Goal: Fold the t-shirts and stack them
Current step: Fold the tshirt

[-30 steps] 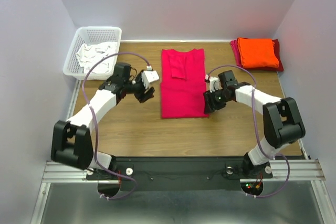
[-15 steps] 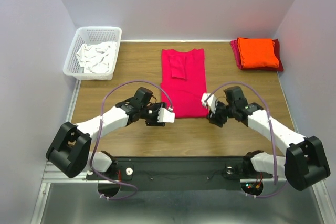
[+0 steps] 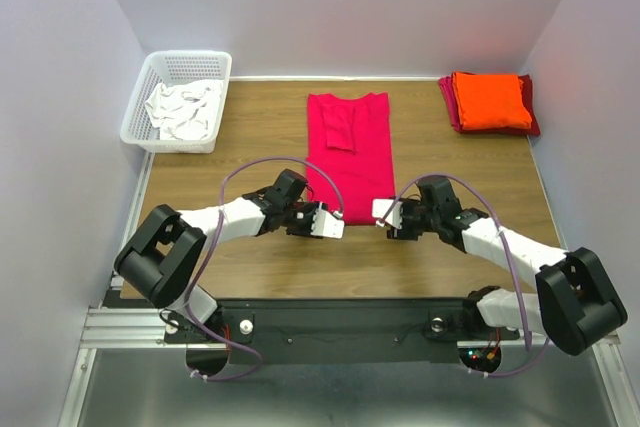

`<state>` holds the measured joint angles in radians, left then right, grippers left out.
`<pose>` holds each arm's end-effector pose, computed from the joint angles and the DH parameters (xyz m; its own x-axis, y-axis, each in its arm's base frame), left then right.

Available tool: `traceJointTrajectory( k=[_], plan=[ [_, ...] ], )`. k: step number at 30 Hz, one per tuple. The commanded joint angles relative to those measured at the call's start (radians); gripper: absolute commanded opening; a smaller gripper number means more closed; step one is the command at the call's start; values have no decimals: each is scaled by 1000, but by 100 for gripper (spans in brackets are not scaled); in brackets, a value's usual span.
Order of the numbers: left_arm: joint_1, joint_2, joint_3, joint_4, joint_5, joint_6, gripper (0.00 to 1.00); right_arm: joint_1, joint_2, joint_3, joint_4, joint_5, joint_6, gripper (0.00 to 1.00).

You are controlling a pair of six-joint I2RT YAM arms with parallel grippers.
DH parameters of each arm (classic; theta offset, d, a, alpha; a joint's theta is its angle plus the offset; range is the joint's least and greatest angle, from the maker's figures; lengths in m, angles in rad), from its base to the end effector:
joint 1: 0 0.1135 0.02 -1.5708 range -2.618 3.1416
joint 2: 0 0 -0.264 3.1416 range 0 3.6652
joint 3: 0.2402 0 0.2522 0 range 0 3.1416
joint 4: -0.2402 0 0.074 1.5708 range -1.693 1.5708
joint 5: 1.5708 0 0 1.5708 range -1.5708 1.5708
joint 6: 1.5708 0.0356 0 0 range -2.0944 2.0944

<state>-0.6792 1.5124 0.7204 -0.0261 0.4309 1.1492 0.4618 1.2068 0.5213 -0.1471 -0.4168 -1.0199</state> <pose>0.2179 -0.1950 0.1672 0.4911 0.6690 -0.5579 0.8426 -0.2024 0.4990 0.1953 0.1133 0.1728 0.2083 -0.7666 -0.6074 -0.9052 0.0842 -0.4166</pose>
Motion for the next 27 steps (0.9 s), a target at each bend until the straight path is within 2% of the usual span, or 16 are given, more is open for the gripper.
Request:
traceJointTrajectory(
  k=[1,5,8,9,10,11,13,16,22,27],
  plan=[
    [-5,22,22,20,-9,3,45,12,26,-23,92,-11,-81,55],
    [-3,69,50,20,-29,-26,37,14,94,-35,130,-16,-100,49],
    [-3,74,56,12,-21,-23,24,14,160,-26,138,16,-97,40],
    [-3,72,60,9,-20,-28,21,14,171,-21,167,22,-80,27],
    [0,72,74,-4,-15,-34,17,14,186,-1,169,29,-63,20],
    [3,71,85,-20,-9,-46,9,14,188,11,167,44,-40,12],
    [15,54,115,-57,9,-66,2,14,175,34,164,61,25,1],
    [70,20,195,-148,54,-92,0,12,123,97,112,101,122,1],
    [139,23,445,-398,94,-74,0,-9,68,239,-66,101,167,1],
    [142,0,472,-478,115,-51,0,-11,68,331,-202,70,173,1]
  ],
)
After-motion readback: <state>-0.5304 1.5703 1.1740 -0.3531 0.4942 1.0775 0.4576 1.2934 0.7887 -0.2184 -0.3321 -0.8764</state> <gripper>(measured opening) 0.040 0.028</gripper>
